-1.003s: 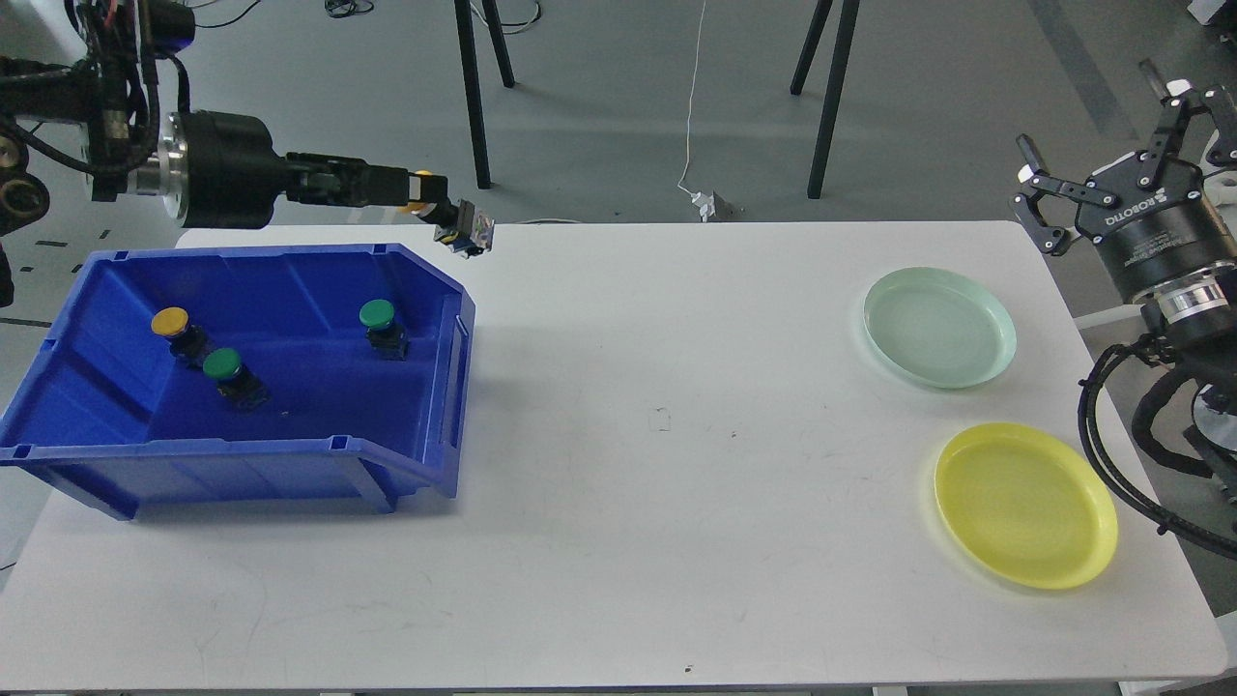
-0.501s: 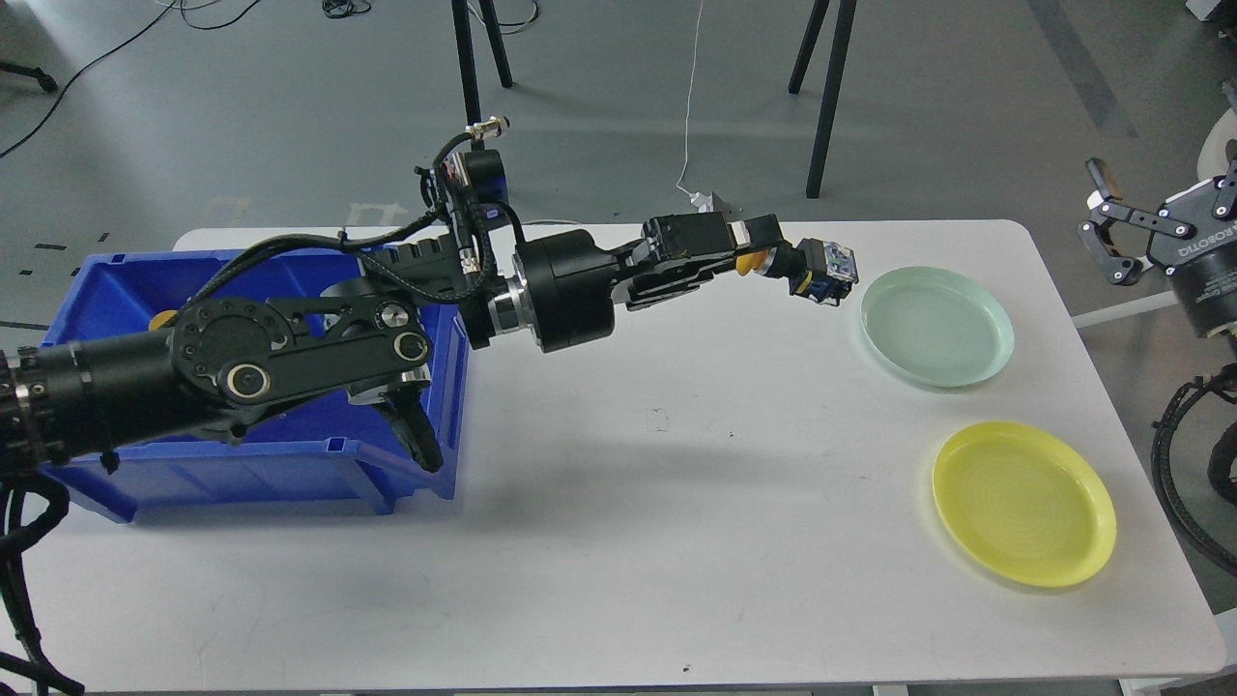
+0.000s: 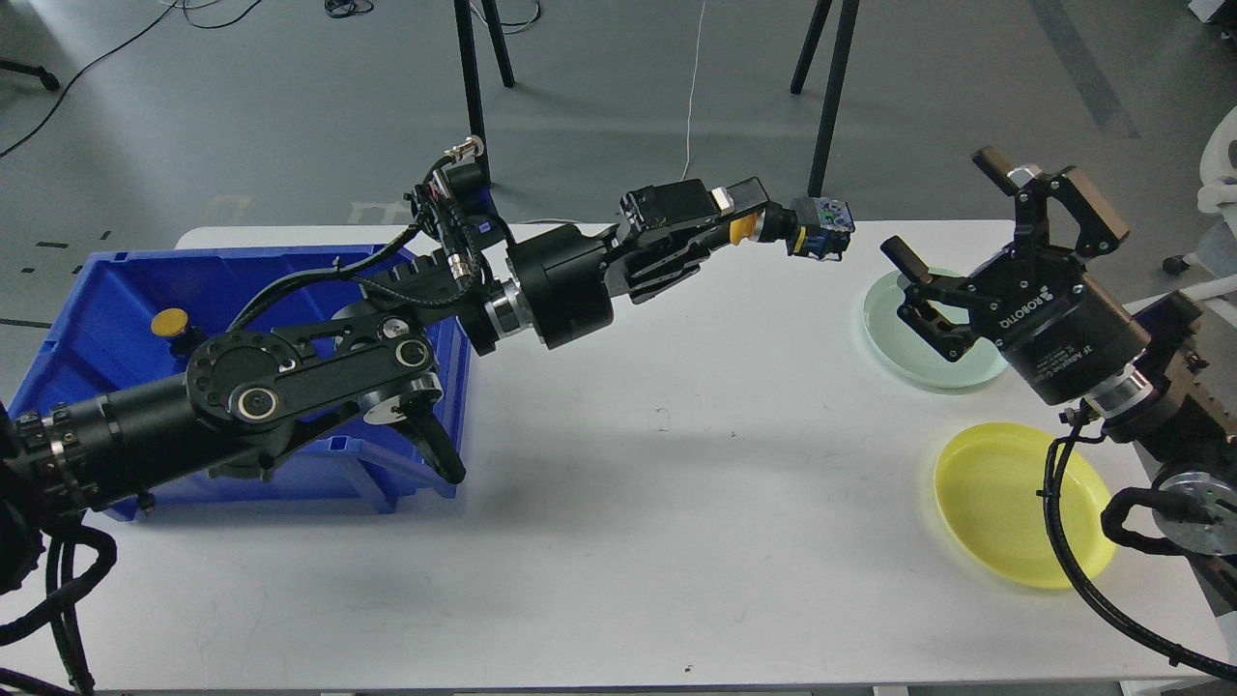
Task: Pass button and place on color plate
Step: 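Extend the left arm carrying the button toward the right gripper, then grasp the button from the left gripper with the right gripper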
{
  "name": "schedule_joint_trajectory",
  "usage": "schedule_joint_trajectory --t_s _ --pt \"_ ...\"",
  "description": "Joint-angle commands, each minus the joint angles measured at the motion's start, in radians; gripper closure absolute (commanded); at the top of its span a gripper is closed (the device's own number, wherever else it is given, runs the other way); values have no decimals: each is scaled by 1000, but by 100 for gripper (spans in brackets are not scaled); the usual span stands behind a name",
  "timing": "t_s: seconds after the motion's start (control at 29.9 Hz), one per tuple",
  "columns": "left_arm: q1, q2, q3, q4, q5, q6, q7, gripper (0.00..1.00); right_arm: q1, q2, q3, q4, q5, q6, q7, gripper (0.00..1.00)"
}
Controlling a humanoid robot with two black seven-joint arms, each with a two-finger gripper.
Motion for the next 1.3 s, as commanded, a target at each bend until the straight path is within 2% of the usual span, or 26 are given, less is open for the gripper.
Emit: schedule_joint_trajectory --t_s 0.0,0.4,0.74,0.94,1.07,1.27 --pt "0 -7 -5 0 32 2 0 86 4 2 -36 38 -4 0 -7 2" --pt "0 -7 -5 0 48 2 0 86 17 20 -75 40 -4 0 -21 2" --pt "0 -7 -5 1 48 -1 0 86 41 32 -78 38 -5 0 -21 15" --pt "0 -7 -5 1 48 -1 0 85 69 34 -119 38 -5 0 -22 19" --pt "0 -7 -5 1 48 -1 0 85 72 34 -123 38 -14 0 -22 27" --pt "0 -7 -5 1 48 -1 0 85 76 34 -123 40 -34 0 -35 45"
